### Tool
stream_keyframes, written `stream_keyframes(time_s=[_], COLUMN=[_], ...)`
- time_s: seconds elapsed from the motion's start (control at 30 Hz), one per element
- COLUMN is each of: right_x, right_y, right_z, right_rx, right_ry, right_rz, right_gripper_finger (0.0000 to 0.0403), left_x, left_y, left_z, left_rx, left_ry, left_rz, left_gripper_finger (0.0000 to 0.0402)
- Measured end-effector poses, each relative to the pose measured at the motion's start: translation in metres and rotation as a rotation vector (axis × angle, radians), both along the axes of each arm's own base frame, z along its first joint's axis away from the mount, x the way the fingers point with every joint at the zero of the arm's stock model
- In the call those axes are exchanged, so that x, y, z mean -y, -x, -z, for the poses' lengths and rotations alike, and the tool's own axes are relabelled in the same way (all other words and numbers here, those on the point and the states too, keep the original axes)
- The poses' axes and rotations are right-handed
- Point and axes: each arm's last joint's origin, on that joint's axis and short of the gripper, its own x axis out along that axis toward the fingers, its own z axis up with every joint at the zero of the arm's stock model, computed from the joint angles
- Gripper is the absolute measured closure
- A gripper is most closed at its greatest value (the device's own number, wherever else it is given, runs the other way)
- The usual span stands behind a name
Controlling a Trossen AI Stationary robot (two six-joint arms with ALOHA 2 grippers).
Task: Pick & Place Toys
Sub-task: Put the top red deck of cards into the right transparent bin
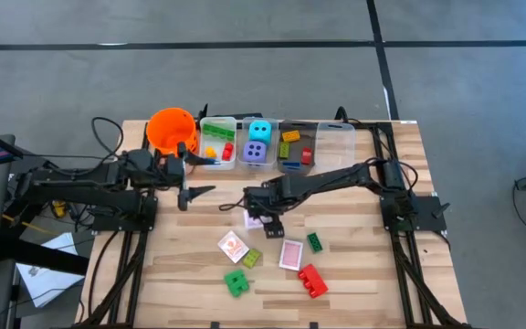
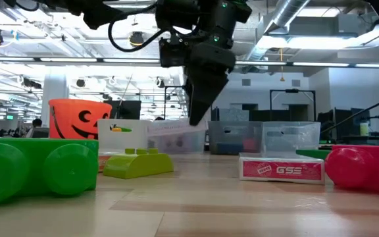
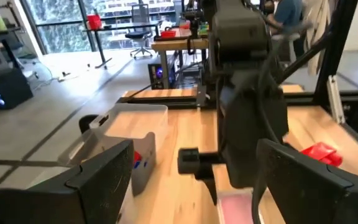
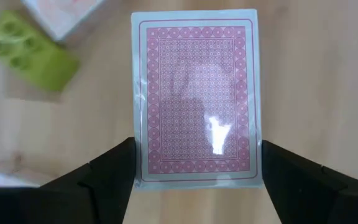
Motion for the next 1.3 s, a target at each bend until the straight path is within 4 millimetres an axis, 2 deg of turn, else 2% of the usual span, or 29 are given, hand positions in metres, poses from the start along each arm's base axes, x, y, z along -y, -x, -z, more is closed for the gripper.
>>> stream_keyframes(time_s=[0.2,0.37,0.57,0.77,0.97,1.07,1.2,1.3], right_x=[0.019,0.047,0.080,0.095,0.093,0.093,0.097,0.102], right_y=[-0.007,-0.001,0.012,0.020,0.041,0.055,0.085,0.113], right_z=[-0.038,-0.057,-0.060,-0.059,-0.083,-0.101,-0.124,-0.133], right_rx=[0.031,-0.010,-0.089,-0.134,-0.138,-0.072,0.004,0.053], right_ry=[0.080,0.140,0.166,0.193,0.243,0.244,0.258,0.262], right_rz=[0.094,0.286,0.515,0.643,0.737,0.795,0.888,0.969], right_gripper_finger=[0.0102,0.0102,0.0102,0.0102,0.0101,0.0101,0.0101,0.0101], left_x=[0.000,-0.003,-0.006,-0.006,-0.006,-0.005,-0.005,-0.005], left_y=[0.000,0.001,0.004,0.009,0.020,0.027,0.036,0.041], left_z=[0.002,0.004,0.007,0.004,-0.002,-0.006,-0.007,-0.010], left_rx=[-0.027,-0.060,-0.099,-0.090,-0.061,-0.035,-0.023,0.003], left_ry=[-0.069,-0.102,-0.119,-0.142,-0.226,-0.233,-0.232,-0.228], left_rz=[0.007,-0.102,-0.213,-0.213,-0.217,-0.221,-0.222,-0.226], left_gripper_finger=[0.0070,0.0070,0.0070,0.0070,0.0070,0.0070,0.0070,0.0070])
